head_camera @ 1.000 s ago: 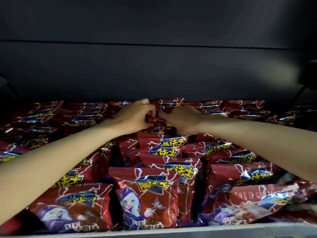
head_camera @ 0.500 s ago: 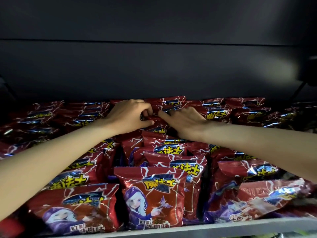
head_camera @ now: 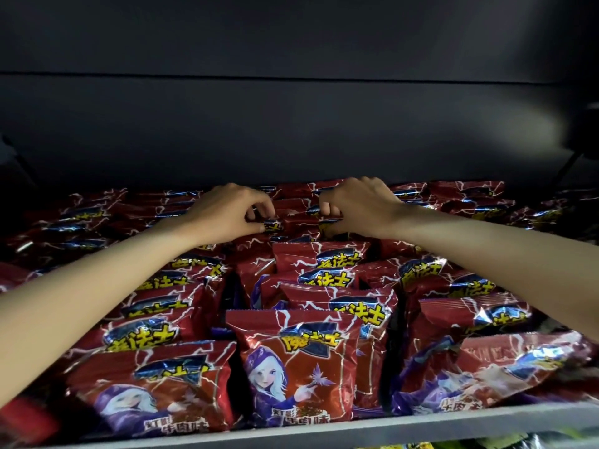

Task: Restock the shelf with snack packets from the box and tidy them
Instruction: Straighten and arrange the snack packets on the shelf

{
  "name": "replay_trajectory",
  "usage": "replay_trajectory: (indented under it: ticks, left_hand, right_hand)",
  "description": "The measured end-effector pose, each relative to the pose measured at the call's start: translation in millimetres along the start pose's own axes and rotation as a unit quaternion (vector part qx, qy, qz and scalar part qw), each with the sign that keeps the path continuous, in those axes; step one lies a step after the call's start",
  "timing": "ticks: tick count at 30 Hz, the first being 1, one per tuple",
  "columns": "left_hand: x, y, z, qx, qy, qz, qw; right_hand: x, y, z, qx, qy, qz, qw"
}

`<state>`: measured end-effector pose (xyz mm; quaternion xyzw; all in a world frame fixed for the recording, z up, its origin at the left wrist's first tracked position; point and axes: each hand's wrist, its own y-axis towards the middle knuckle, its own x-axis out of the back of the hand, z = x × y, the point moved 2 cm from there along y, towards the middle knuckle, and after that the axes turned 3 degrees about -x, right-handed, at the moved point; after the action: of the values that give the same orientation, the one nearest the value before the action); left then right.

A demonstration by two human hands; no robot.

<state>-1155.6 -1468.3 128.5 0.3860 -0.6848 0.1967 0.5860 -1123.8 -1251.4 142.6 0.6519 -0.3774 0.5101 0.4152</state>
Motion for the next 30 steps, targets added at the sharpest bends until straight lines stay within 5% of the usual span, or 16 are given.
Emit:
replay_trajectory:
  ticks: [7,12,18,24,30]
  left_hand:
    - [-0.5,-1.3,2.0,-0.009,0.009,0.035,0.999]
    - [-1.2,10.0,-14.9,-0.021,-0.025,-0.013,0.999]
    - [-5.2,25.9,-22.5,-0.022,0.049,-0.034,0.998]
    - [-11.0,24.5,-24.3,-0.064,0.169,-0.054,0.982]
    - [-3.9,14.3,-8.5,-0.077,0.031,0.033,0.996]
  right_hand:
    - [-4.6,7.6,3.9,-0.022,-0.023,-0.025,0.999]
    - [-2.9,6.2,-0.3,-0.013,0.013,-0.004,1.0]
    - [7.8,2.0,-18.4,-0.004,0.172,0.085,0.981]
    - [1.5,-0.3,-21.3,0.003,0.02,-0.021,1.0]
    - [-7.9,-9.3,-25.9,0.149,-0.061,-0.079,0.984]
